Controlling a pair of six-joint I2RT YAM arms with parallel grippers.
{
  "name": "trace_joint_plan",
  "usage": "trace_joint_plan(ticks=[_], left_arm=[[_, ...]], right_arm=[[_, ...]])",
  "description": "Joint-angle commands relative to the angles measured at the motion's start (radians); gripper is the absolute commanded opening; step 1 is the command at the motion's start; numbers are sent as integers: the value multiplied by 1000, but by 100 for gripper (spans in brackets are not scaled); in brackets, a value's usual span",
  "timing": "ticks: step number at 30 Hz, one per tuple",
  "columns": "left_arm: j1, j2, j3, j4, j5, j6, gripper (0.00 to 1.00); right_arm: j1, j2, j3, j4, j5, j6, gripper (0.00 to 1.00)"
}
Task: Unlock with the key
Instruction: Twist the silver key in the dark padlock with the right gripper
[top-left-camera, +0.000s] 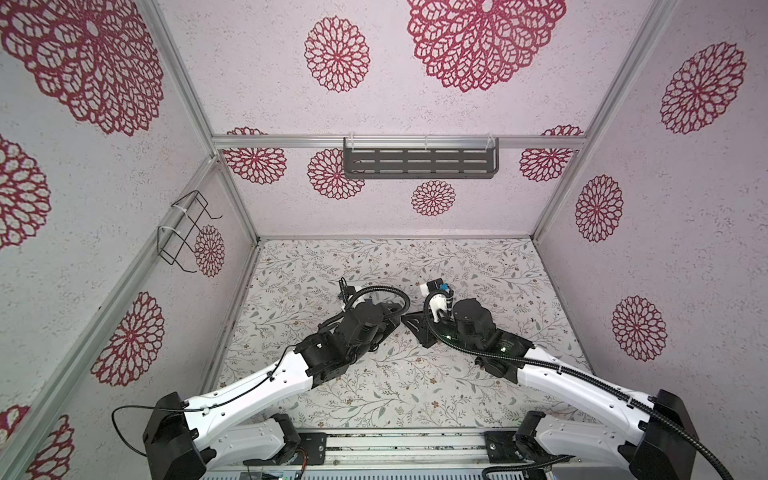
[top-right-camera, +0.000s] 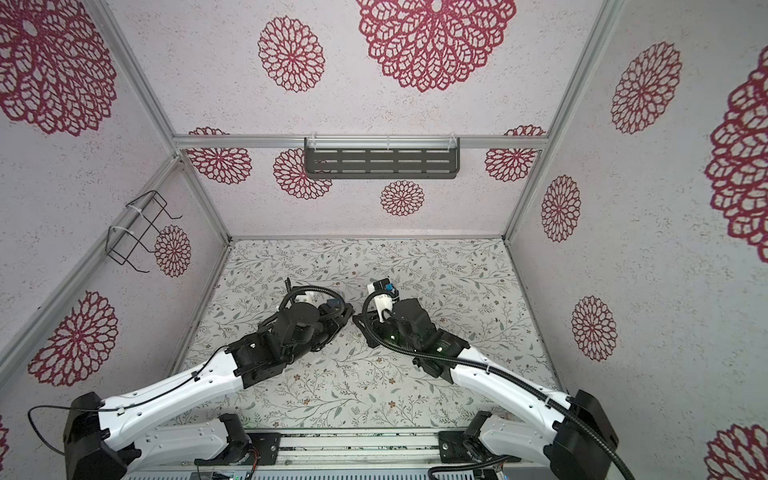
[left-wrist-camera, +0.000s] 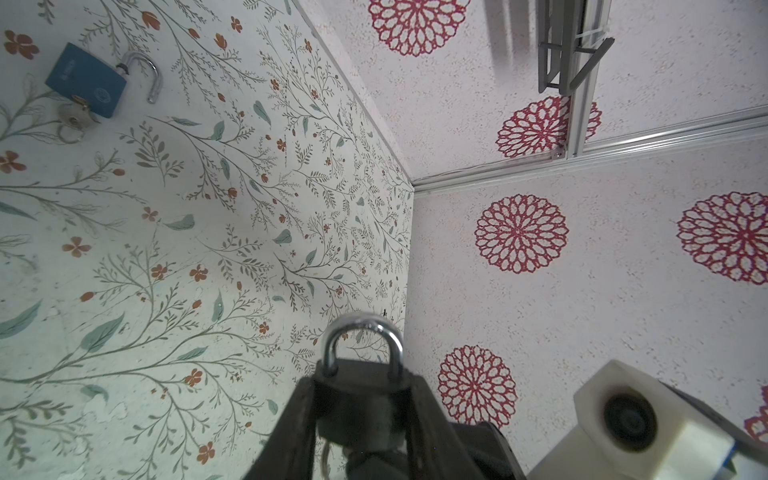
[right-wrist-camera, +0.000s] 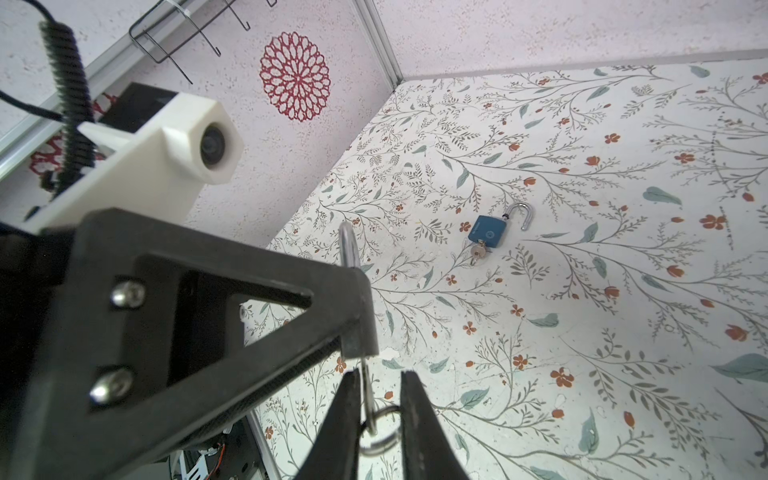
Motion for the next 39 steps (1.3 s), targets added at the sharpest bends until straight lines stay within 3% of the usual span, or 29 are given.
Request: trace_joint_plan(ticks=[1, 7, 17, 22, 26, 31, 33, 39], left_arm=[[17, 0, 2, 35, -9, -9, 0], [18, 0, 3, 27, -18, -14, 0], [18, 5, 5, 52, 9, -23, 0], [8, 6, 1, 55, 58, -25, 0], [-49, 29, 7, 50, 81, -19, 0], [-72, 52, 2, 74, 145, -34, 0], [-75, 47, 10, 12, 127, -30, 0], [-75, 24, -21, 116, 139, -50, 0]], right_arm=[[3, -37, -9, 9, 22, 5, 18], [2, -53, -19, 12, 6, 9, 23], [2, -31, -12, 29, 3, 6, 3], [2, -34, 4, 33, 14, -18, 0], [3, -38, 25, 32, 6, -46, 0], [-8, -50, 17, 188, -86, 37, 0], [-9, -47, 52, 171, -97, 36, 0], [1, -9, 69, 132, -100, 20, 0]])
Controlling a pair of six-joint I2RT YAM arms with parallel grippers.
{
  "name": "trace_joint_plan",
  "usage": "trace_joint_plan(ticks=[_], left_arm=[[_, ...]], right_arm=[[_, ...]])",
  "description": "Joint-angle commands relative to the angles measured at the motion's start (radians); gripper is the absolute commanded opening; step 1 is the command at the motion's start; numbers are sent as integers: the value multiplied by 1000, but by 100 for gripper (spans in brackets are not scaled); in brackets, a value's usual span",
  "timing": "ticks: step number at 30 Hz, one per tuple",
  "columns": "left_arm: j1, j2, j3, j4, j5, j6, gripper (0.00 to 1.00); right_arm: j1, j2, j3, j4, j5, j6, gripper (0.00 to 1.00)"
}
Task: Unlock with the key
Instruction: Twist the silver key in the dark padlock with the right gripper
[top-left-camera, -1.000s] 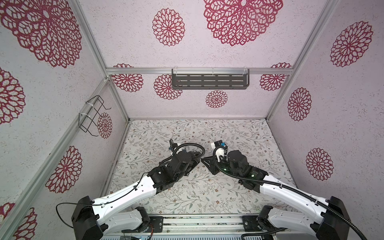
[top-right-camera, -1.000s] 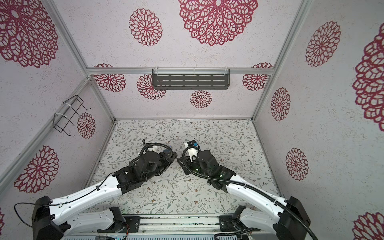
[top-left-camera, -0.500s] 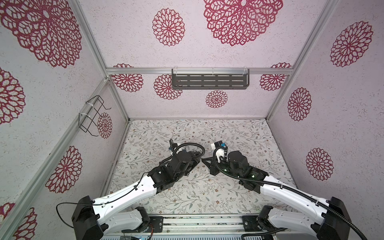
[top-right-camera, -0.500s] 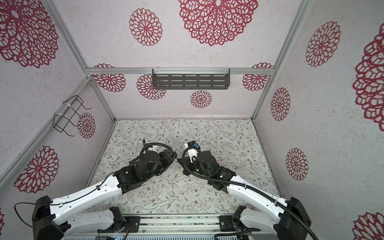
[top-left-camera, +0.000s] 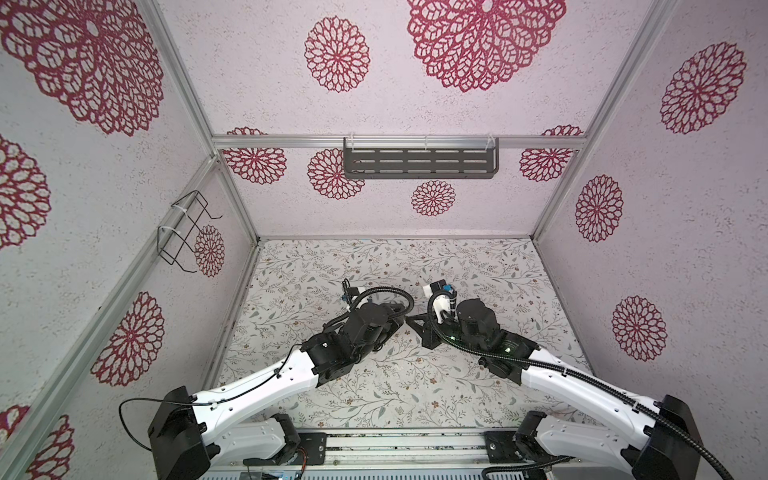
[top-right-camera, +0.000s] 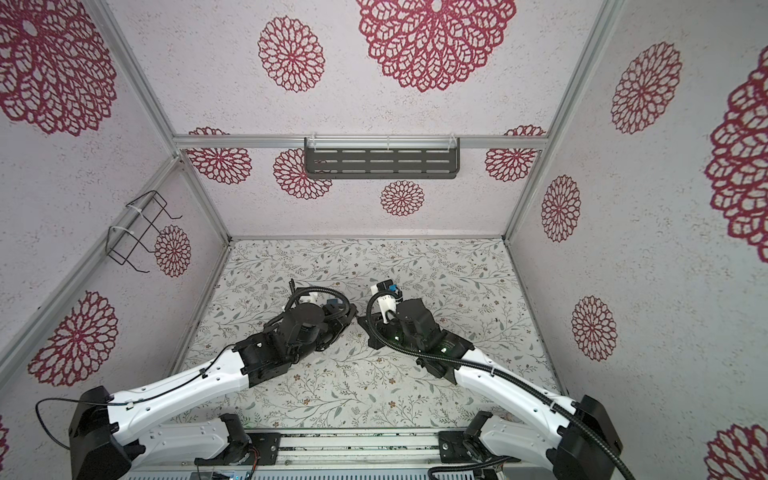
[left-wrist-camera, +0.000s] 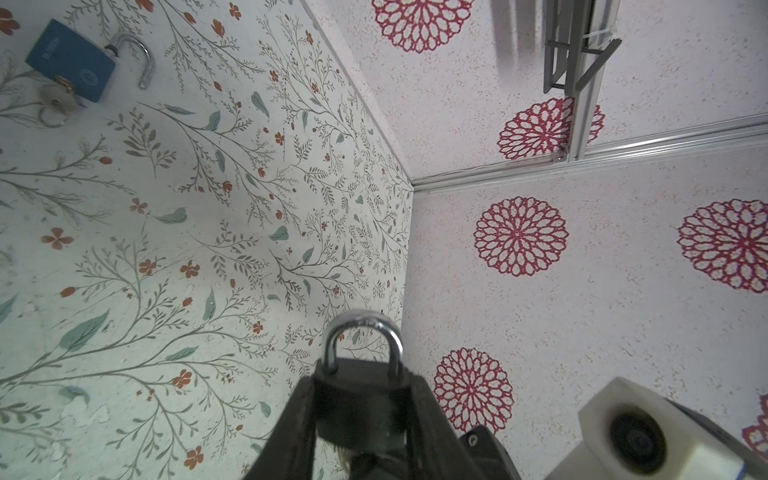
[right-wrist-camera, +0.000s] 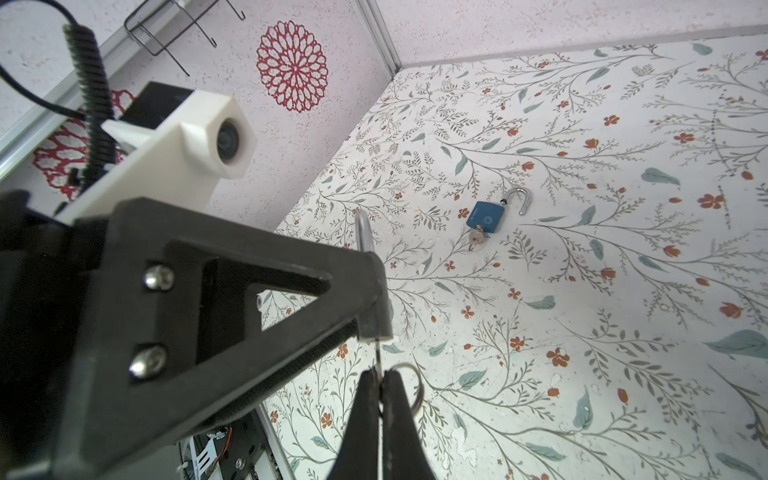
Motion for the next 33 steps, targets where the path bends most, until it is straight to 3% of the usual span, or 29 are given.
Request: trace_joint_plan(ticks=[1, 11, 25, 33], left_arm=[[-50, -14, -4, 57, 120, -5, 0], [-39, -79, -41, 203, 55, 3, 0], [-41, -99, -88, 334, 30, -8, 0], [-30, -117, -42, 183, -19, 60, 0]], right_arm=[[17, 16, 64, 177, -59, 16, 0], [14, -3, 23, 292, -121, 250, 0], [15, -59, -3, 314, -46, 484, 0], [18, -60, 44, 206, -14, 359, 0]])
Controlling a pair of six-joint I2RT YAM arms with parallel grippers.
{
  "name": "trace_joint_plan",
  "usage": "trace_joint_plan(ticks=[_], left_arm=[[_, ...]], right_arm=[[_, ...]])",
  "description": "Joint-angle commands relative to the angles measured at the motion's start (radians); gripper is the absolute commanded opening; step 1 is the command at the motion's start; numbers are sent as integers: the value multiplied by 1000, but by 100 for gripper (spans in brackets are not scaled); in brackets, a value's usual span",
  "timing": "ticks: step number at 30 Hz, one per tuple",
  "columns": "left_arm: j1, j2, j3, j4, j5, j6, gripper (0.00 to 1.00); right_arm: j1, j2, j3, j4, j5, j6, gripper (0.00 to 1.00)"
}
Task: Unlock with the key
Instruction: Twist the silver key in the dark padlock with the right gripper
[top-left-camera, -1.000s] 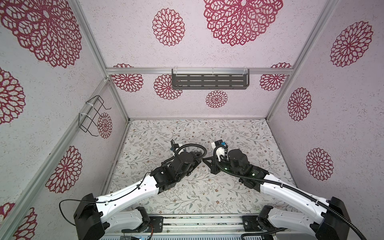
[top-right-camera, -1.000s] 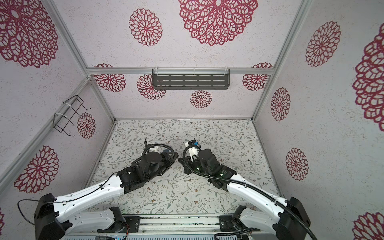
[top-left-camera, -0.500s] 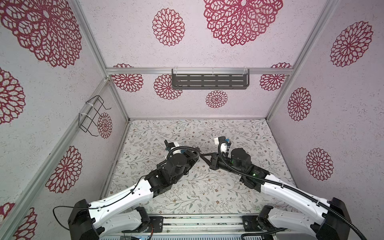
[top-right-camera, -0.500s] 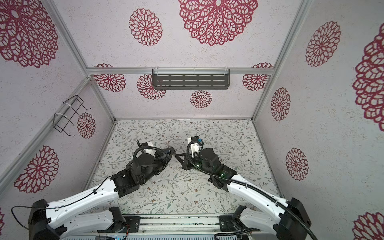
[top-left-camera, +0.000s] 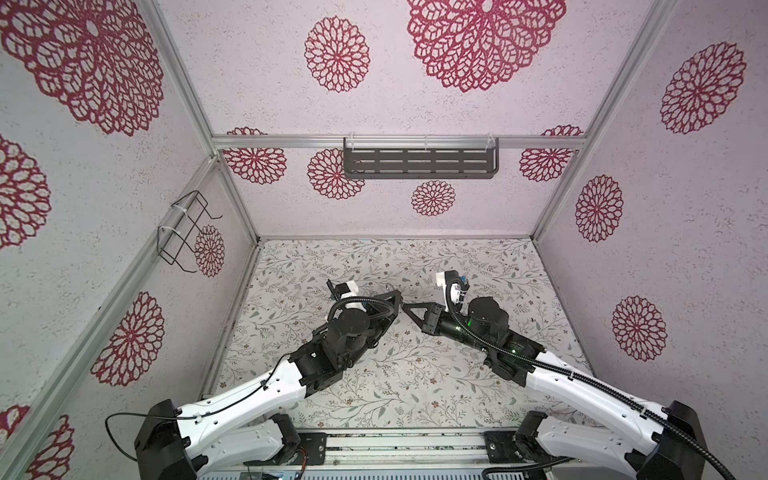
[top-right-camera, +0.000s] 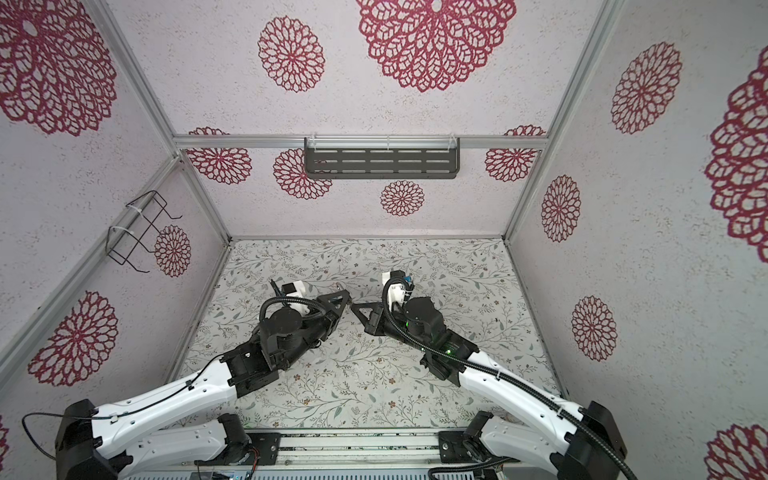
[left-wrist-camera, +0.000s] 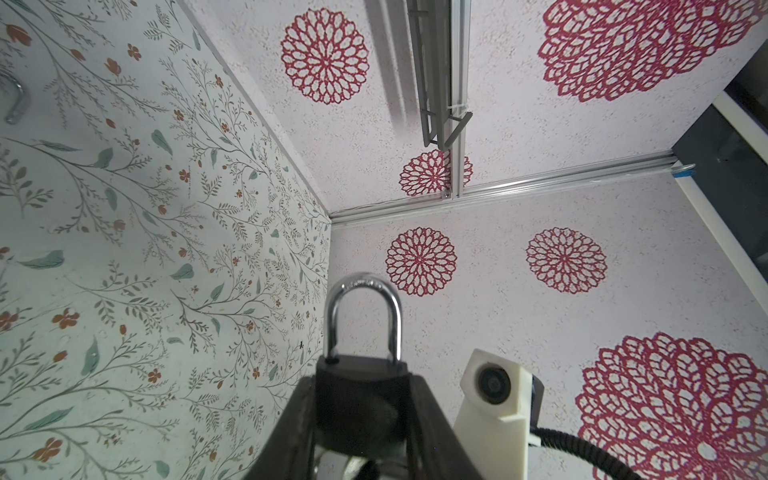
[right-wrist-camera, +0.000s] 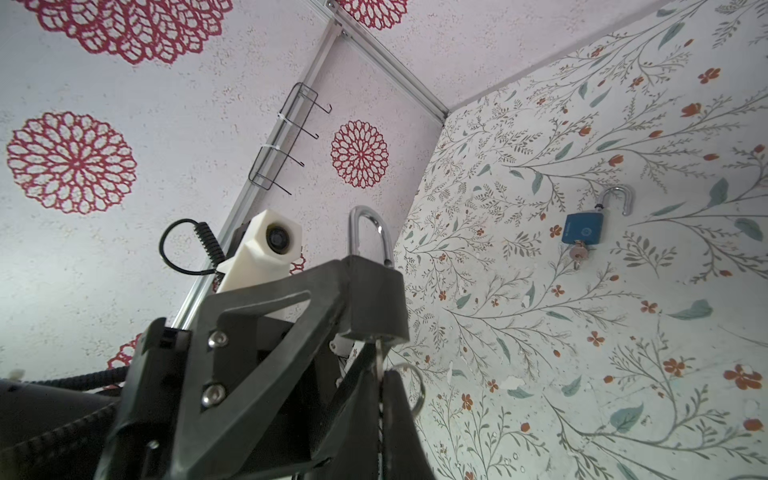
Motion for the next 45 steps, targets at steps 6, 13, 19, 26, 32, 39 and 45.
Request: trace_joint_plan(ticks=[6, 13, 19, 26, 32, 39, 45], left_arm=[[-6, -27, 18, -72, 77, 30, 1], [4, -37, 42, -133, 50, 33, 14], [10, -45, 60, -197, 17, 23, 37], [11, -44, 84, -250, -13, 21, 54], [18, -21, 107, -282, -6, 20, 64], [19, 16, 147, -298, 2, 30, 63], [20, 43, 154, -288, 19, 23, 59]], right_arm=[[13, -34, 32, 15, 40, -129, 0], [13, -45, -5, 52, 51, -148, 0], [14, -45, -21, 55, 75, -164, 0], [21, -40, -26, 63, 80, -179, 0], [36, -24, -6, 48, 84, -209, 0], [69, 5, 28, -13, 148, -260, 0], [96, 21, 64, -48, 184, -303, 0]])
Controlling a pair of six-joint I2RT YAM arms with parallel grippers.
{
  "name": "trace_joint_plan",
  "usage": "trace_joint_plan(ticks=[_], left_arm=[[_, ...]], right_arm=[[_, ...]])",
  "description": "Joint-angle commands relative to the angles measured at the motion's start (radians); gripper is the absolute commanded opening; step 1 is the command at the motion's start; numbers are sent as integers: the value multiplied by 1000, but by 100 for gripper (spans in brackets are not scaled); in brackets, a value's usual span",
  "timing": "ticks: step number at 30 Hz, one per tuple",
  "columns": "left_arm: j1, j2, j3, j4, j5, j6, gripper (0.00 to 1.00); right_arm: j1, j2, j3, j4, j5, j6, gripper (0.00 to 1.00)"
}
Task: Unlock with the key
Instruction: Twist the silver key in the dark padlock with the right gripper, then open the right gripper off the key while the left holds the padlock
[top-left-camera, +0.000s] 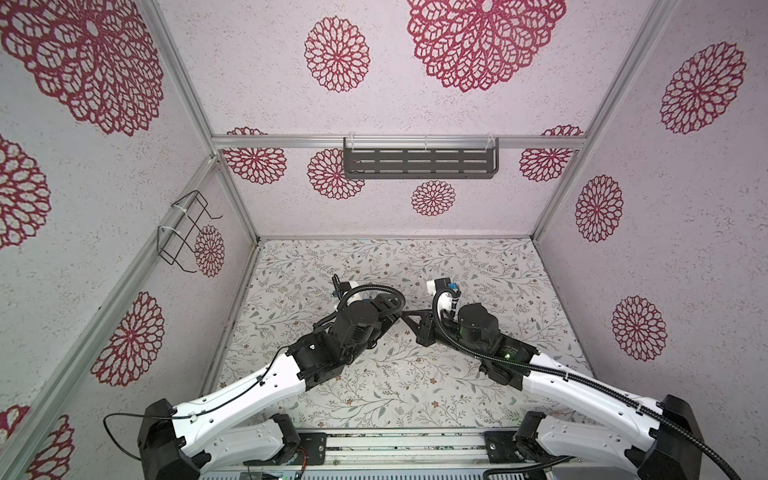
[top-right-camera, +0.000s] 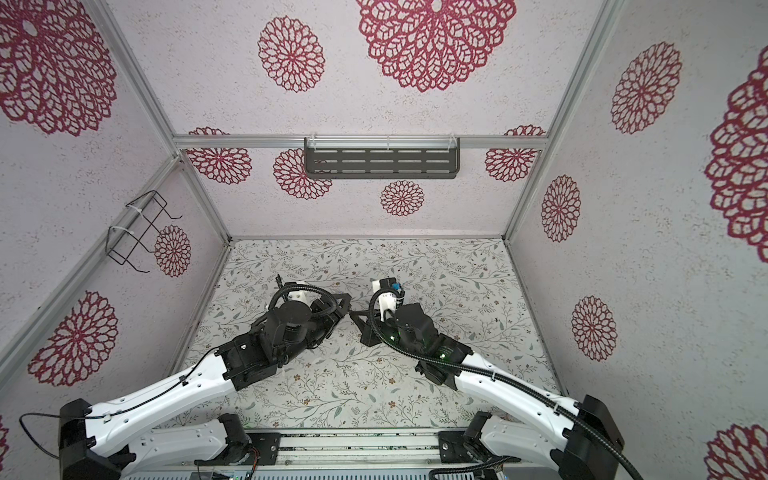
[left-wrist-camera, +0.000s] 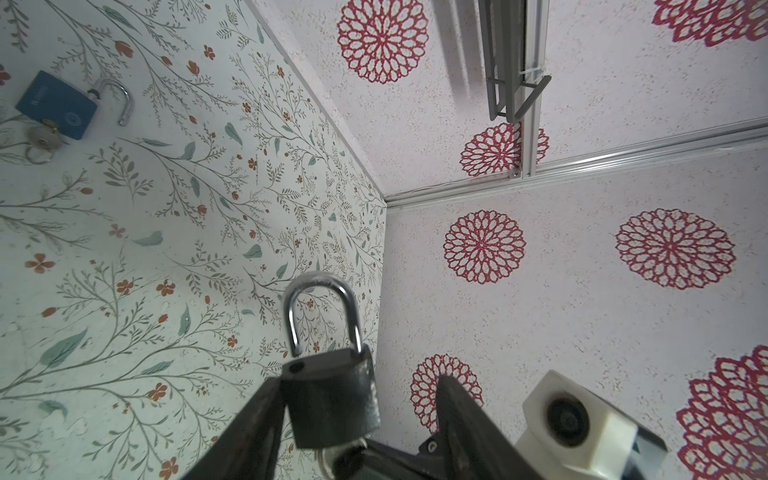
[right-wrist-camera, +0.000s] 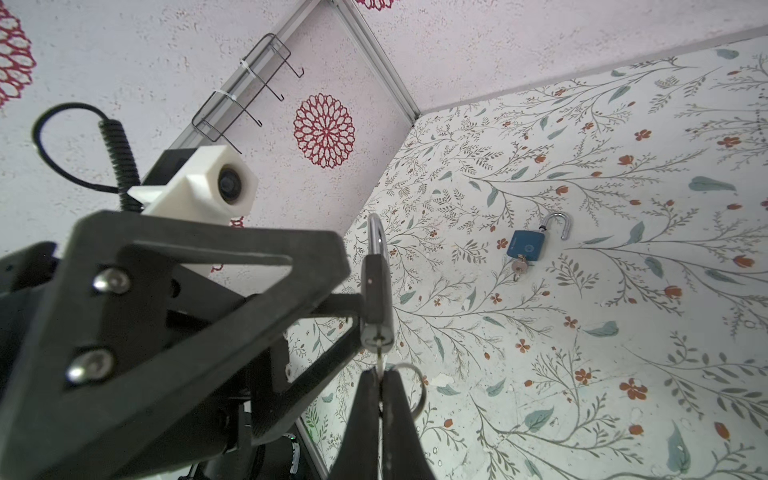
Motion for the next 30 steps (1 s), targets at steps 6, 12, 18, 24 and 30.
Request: trace_joint_plan(ticks=[6, 12, 18, 24, 30], left_arm=[[7, 1, 16, 2, 4, 1, 51], [16, 9, 14, 8, 14, -1, 41], [16, 4, 9, 12, 13, 1, 30], [19, 1, 6, 13, 19, 4, 21], [19, -11, -12, 36, 8, 17, 16]], right_arm=[[39, 6, 80, -35, 98, -93, 0], [50, 16, 90, -44, 113, -113, 0], [56, 16, 91, -46, 114, -132, 0], [58, 22, 105, -46, 105, -151, 0], [59, 23, 117, -58, 106, -168, 0]])
